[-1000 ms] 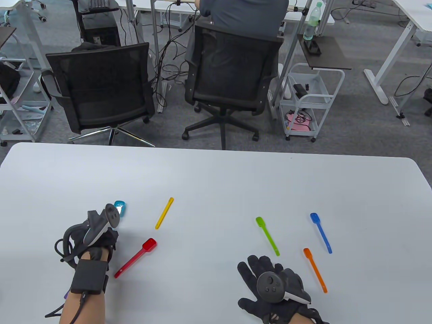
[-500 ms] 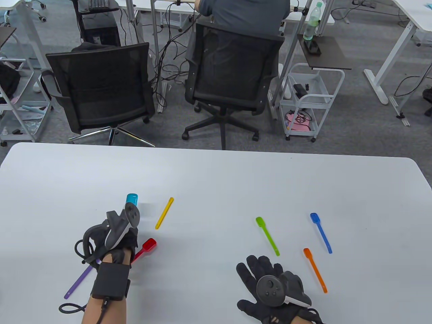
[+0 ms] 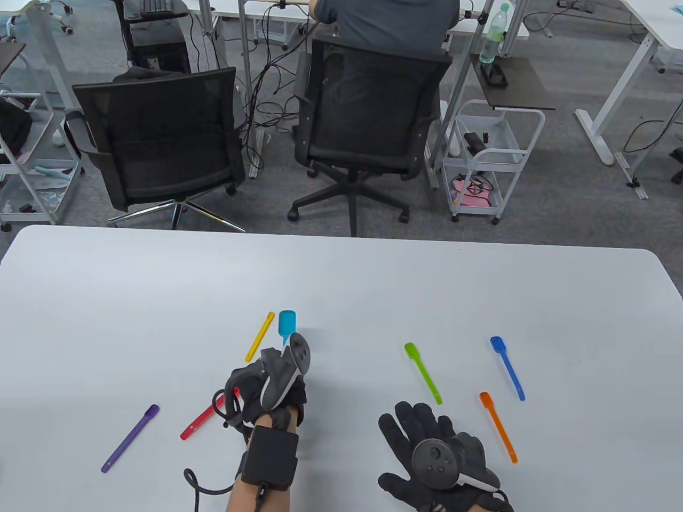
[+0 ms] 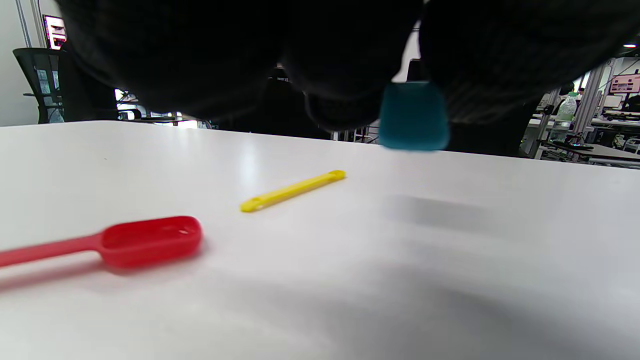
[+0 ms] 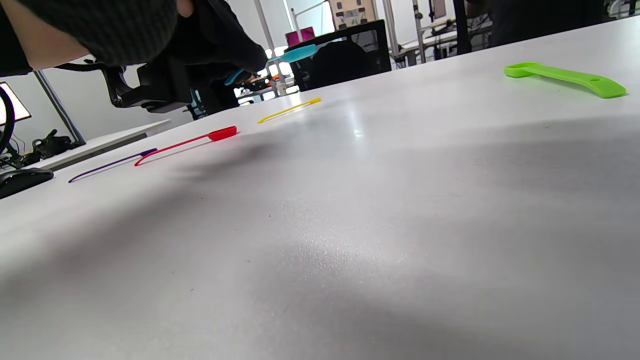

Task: Nest measuring spoons

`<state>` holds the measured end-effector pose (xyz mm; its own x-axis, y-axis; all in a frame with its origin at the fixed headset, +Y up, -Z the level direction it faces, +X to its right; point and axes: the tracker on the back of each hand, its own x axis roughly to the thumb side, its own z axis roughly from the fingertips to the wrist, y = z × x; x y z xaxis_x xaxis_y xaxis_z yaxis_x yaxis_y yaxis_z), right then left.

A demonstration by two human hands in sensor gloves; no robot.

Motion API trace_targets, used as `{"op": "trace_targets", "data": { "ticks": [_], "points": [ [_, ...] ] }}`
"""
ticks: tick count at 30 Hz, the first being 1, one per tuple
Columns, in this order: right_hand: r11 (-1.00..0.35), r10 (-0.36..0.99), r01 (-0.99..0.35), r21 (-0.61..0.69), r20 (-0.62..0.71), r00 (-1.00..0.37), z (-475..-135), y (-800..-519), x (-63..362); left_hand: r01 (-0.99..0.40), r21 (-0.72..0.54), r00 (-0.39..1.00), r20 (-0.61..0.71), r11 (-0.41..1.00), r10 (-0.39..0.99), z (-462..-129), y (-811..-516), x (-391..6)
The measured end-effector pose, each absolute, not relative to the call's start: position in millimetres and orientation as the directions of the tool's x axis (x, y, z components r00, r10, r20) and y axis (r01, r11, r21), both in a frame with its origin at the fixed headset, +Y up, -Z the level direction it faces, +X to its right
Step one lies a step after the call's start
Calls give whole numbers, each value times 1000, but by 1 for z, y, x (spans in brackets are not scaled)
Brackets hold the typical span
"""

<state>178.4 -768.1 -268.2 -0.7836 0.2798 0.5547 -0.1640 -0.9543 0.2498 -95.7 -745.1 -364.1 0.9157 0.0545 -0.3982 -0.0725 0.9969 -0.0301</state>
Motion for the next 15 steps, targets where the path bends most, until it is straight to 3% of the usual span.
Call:
{"op": "trace_targets", "data": {
  "ticks": [7, 15],
  "points": [
    [-955, 276, -160, 249, 552, -787, -268, -768, 179, -60, -53, 926, -376, 997, 36, -366, -766, -53],
    [-956, 274, -158, 249, 552, -788, -268, -769, 178, -74, -83, 922, -386, 994, 36, -366, -787, -39]
  ]
}}
